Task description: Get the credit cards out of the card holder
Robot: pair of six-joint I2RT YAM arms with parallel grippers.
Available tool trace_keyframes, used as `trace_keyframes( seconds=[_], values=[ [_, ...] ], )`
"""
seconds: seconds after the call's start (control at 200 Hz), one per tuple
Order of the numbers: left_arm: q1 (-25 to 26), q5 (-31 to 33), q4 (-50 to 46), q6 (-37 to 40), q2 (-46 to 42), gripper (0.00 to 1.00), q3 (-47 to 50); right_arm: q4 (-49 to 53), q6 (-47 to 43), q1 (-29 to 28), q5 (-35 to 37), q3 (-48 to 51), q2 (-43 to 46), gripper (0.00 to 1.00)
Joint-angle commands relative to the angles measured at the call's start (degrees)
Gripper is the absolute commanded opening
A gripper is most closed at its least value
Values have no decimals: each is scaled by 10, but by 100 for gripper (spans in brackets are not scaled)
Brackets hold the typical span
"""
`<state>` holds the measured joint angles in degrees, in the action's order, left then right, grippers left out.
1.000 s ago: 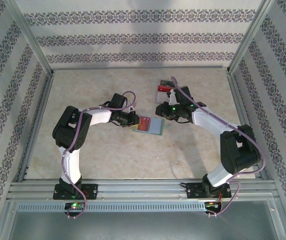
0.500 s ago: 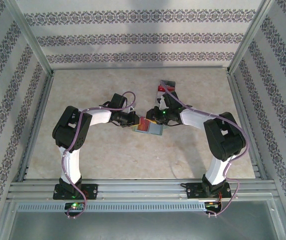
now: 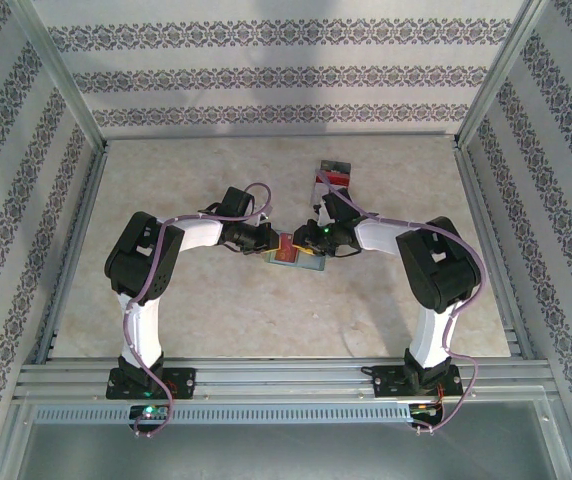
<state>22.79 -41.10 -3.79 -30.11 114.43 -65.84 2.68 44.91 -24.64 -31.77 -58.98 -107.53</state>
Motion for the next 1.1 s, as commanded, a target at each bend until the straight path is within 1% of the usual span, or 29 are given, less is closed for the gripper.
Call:
trace_keyframes(
  seconds=[0.0, 0.22, 0.705, 0.829, 1.094],
  values=[
    [-3, 17, -18, 2, -3, 11, 9, -10, 2, -2, 7, 10, -7, 28],
    [-2, 17, -21, 3, -3, 11, 6, -22, 4, -1, 1, 19, -14, 29],
    [-3, 21, -26, 4, 1, 11, 5, -101, 29, 7, -33, 52, -25, 27],
    [-3, 21, -27, 4, 1, 11, 5, -152, 44, 12, -54, 73, -27, 26],
    [-1, 26, -34, 8, 3, 11, 3, -209, 58, 18, -70, 94, -31, 24]
  ],
)
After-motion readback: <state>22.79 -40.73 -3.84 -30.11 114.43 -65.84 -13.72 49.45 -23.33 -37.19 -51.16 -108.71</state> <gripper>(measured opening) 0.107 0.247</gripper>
